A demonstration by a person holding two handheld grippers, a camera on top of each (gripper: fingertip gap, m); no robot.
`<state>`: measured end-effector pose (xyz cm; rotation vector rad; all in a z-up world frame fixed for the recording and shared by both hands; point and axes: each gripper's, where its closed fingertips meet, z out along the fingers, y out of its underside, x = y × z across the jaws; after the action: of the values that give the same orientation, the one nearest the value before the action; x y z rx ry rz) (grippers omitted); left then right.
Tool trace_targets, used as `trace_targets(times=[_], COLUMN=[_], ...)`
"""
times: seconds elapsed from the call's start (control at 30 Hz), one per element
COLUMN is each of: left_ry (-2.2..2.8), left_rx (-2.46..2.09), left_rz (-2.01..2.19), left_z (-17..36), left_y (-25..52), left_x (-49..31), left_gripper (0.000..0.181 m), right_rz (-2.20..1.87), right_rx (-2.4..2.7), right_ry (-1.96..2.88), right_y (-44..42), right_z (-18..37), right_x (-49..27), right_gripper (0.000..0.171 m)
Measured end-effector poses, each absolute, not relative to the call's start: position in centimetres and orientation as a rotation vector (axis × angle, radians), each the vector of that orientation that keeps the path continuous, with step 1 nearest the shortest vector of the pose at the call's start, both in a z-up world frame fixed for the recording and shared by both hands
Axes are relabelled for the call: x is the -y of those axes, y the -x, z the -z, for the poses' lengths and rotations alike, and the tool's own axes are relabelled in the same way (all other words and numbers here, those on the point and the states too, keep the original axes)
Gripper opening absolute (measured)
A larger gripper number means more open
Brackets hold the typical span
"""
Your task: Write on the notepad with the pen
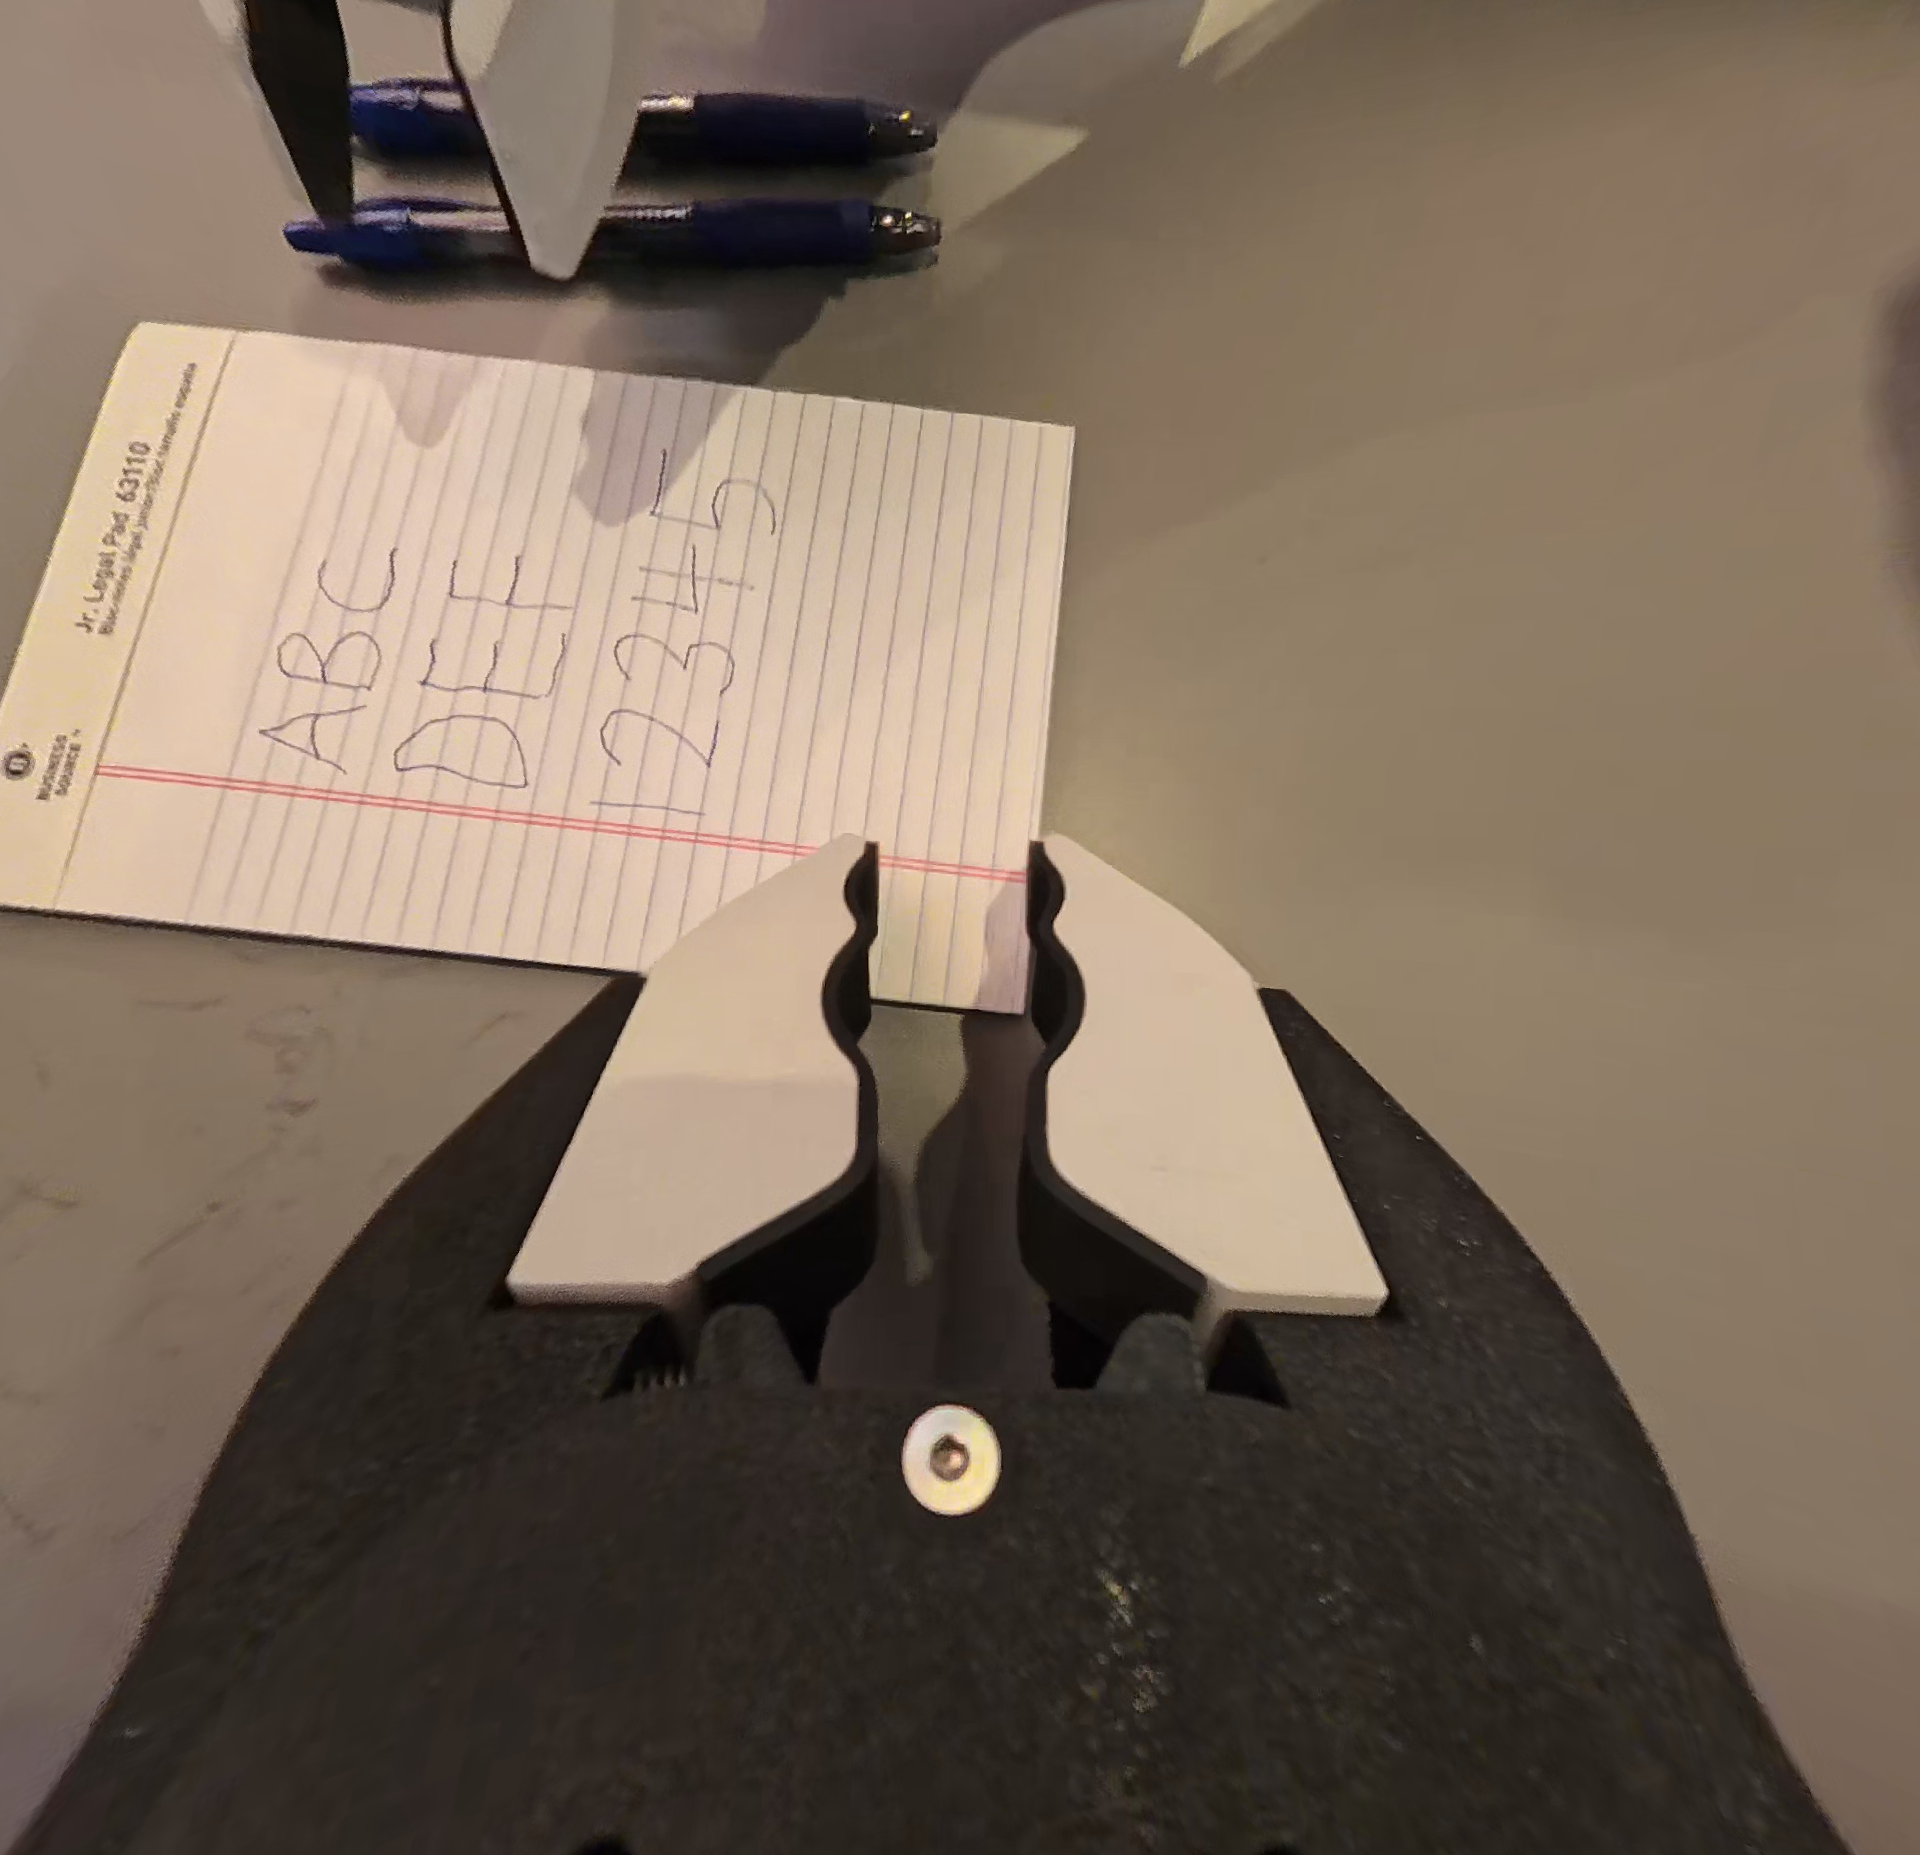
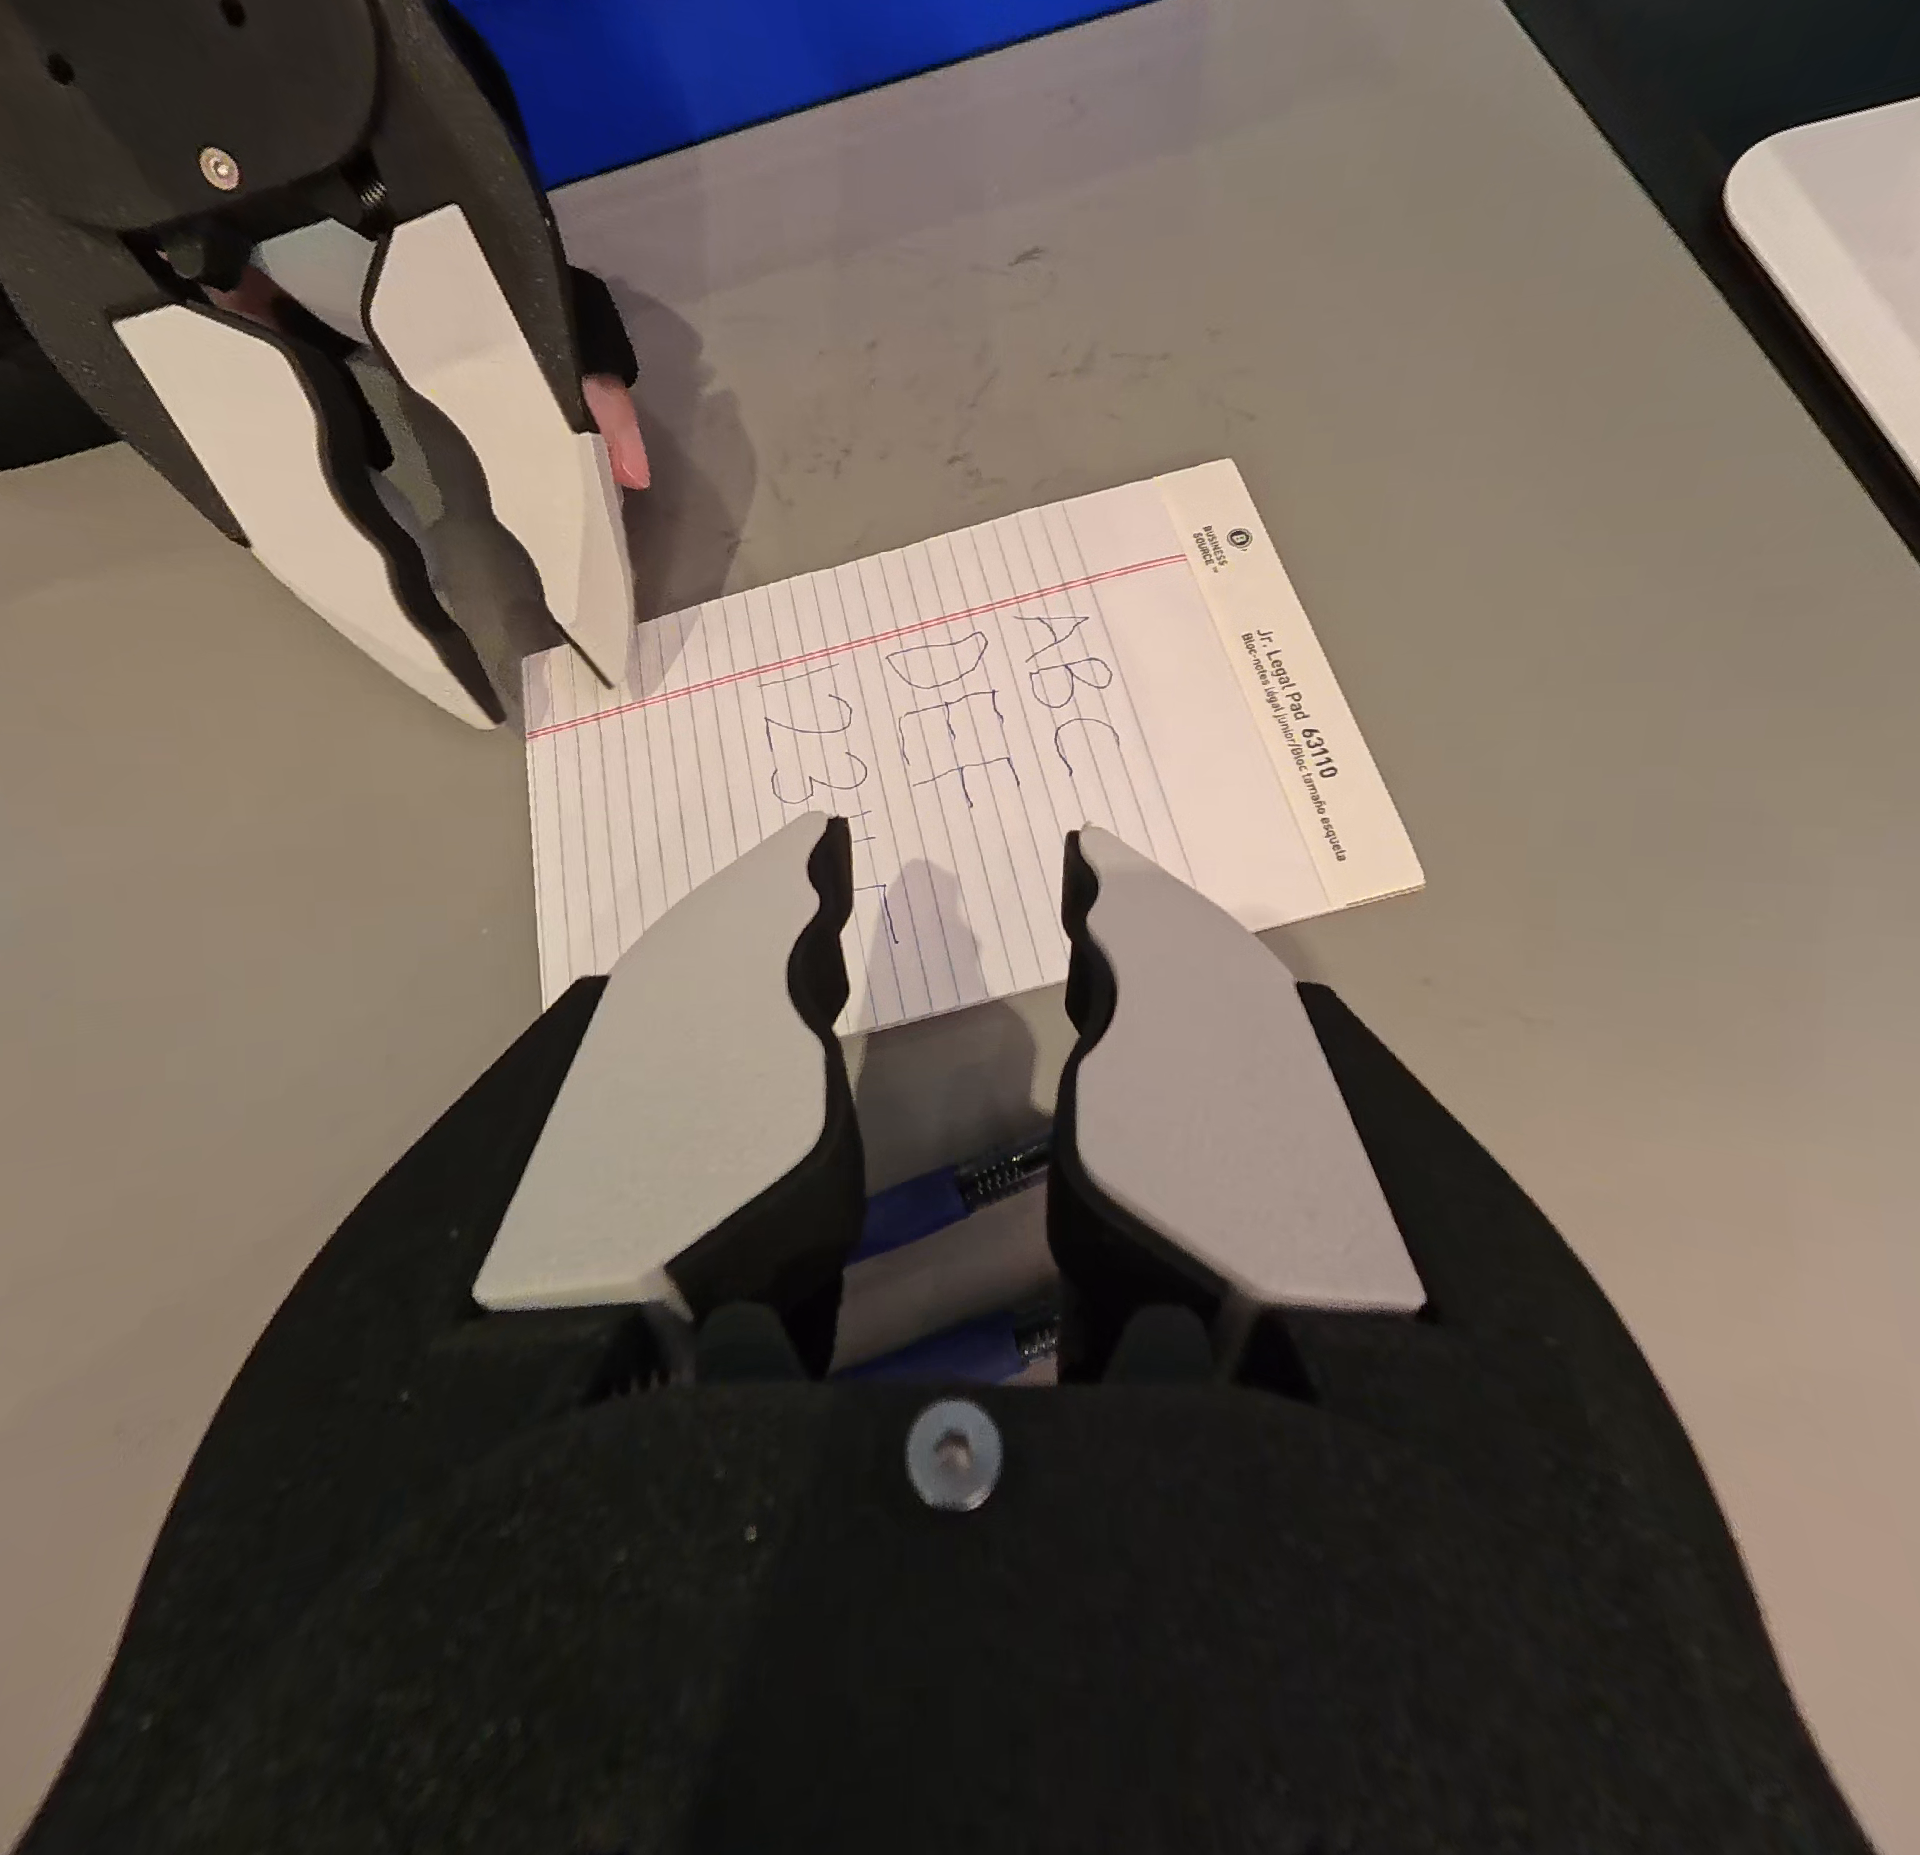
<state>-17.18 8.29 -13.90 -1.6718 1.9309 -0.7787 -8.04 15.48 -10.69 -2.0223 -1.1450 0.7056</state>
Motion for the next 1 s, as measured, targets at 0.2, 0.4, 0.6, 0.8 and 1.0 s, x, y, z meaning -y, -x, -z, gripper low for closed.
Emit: trace_targets(times=[0.2, 0.4, 0.6, 0.8, 1.0], left_ry=[1.706, 1.728, 1.742, 1.738, 1.719], left_rx=[-1.953, -1.892, -1.892, -1.955, -1.998], left_rz=[0.712, 0.758, 0.79, 0.819, 0.689], left_z=[14.8, 14.7, 14.7, 14.7, 14.6], left_y=[17.5, 17.2, 17.3, 17.2, 16.7], left_x=[-8.8, -9.6, -9.7, -8.8, -9.5], left_gripper=[0.031, 0.015, 0.009, 0.024, 0.05], right_rz=[-0.699, -0.693, -0.697, -0.698, -0.697], right_rx=[1.154, 1.17, 1.188, 1.187, 1.186], right_ry=[2.03, 2.039, 2.042, 2.046, 2.044], right_y=[8.1, 8.1, 8.2, 8.2, 8.2], right_z=[10.9, 11.2, 11.4, 11.4, 11.4], right_x=[-15.4, -15.3, -15.1, -15.1, -15.1], right_gripper=[0.038, 0.038, 0.038, 0.037, 0.037])
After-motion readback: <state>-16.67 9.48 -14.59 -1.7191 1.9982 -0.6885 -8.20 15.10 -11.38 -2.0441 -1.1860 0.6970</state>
